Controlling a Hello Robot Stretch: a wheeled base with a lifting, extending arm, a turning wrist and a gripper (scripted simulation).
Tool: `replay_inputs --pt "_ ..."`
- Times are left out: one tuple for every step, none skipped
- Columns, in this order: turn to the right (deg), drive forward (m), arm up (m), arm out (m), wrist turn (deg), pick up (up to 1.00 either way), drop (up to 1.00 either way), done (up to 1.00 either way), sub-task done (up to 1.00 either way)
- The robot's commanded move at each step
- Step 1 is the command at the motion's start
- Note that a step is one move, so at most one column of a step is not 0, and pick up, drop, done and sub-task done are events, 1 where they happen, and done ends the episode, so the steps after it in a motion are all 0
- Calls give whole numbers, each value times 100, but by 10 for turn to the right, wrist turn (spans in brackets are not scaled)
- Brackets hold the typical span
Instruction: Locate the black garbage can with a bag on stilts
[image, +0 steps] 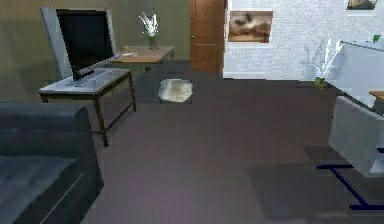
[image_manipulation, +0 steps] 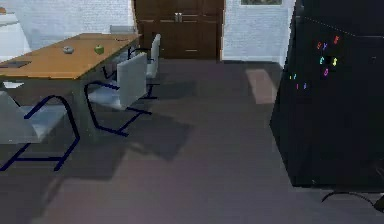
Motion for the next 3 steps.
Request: replay_inputs --pt "0 100 0 0 0 0 0 0 0" --pt "0 100 0 0 0 0 0 0 0" --pt "0 100 0 0 0 0 0 0 0"
